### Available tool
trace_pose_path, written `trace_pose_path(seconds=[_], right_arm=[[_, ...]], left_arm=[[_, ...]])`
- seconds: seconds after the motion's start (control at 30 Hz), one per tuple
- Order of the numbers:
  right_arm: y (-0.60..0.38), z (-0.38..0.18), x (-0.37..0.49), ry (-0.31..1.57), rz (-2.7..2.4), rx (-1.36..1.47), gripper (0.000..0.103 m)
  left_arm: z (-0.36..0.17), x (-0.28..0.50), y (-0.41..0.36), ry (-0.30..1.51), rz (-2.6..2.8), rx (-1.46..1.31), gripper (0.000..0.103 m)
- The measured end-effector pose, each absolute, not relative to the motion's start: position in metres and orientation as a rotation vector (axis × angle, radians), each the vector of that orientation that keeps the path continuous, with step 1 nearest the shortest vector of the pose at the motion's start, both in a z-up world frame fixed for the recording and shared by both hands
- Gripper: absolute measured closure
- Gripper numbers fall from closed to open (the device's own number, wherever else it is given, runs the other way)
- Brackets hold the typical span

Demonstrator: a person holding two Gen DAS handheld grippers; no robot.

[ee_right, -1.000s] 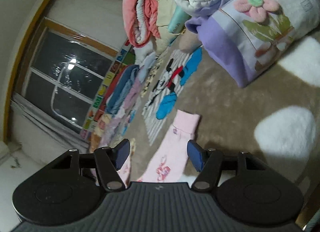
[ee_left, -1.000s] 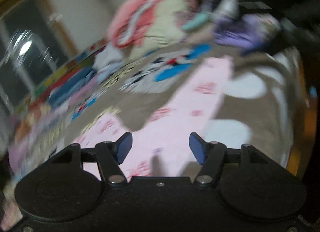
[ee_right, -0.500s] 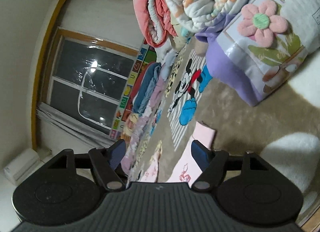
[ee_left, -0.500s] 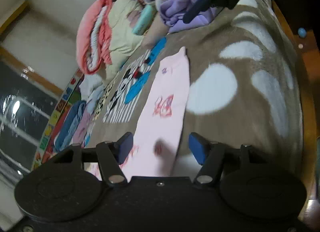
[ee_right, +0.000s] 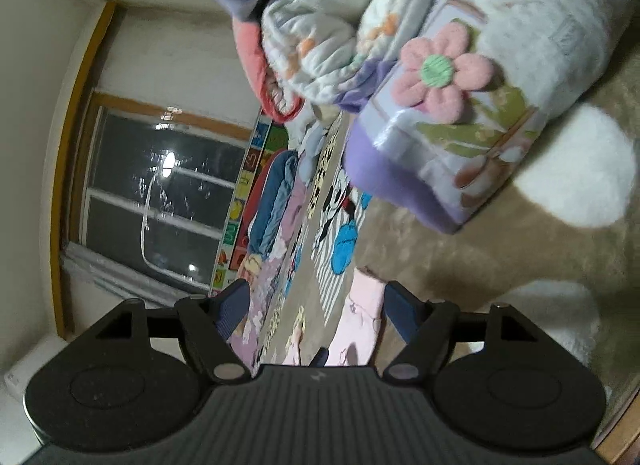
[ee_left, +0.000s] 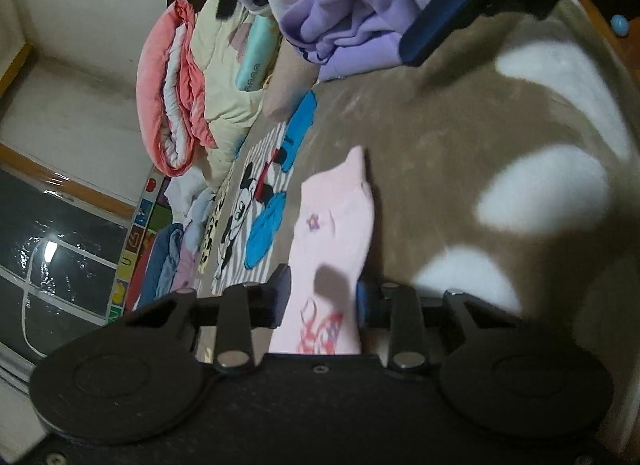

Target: Fold clothes

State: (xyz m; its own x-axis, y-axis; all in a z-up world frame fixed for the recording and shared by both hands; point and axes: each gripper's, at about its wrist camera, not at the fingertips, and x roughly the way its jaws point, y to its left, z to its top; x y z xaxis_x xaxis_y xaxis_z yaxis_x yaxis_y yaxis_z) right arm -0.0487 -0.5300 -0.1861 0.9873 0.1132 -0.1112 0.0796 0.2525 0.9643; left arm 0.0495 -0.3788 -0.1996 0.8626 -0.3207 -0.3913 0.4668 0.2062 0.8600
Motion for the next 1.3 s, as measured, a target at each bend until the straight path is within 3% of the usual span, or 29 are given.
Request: trace_pose_path(seconds=[0.07,0.2,0.27,0.47,0.77,1.03,1.3], right_arm=[[-0.533,-0.189,-0.052,0.143,0.007,1.341,0.029],[-0.538,-0.198,-0.056,0.108,-0.014,1.379,0.028],[-0.537,-0.201,-0.056,0.103,-0.025,1.386,0.028],[-0.527,-0.192,-0.049,0.103,0.004,1.310,0.028],[-0.424,-0.141,0.006,0.313,0.237,0.791,0.027],[-0.306,-0.133,0.038,0.523,0.369,0.384,0.027],[-0.243,-0.144,0.037,0.588,0.359,0.156,0.027]], left_arm=[[-0.199,0.056,-0.386,0.149,-0.538,1.244,0.077],[-0.193,0.074,-0.392,0.226,-0.554,1.180,0.098],[-0.184,0.082,-0.389,0.278,-0.578,1.113,0.100],[-0.122,0.113,-0.351,0.411,-0.619,0.788,0.101],[-0.033,0.162,-0.243,0.470,-0.579,0.360,0.101],[-0.005,0.174,-0.165,0.455,-0.495,0.154,0.101],[0.000,0.166,-0.108,0.420,-0.440,0.016,0.101]])
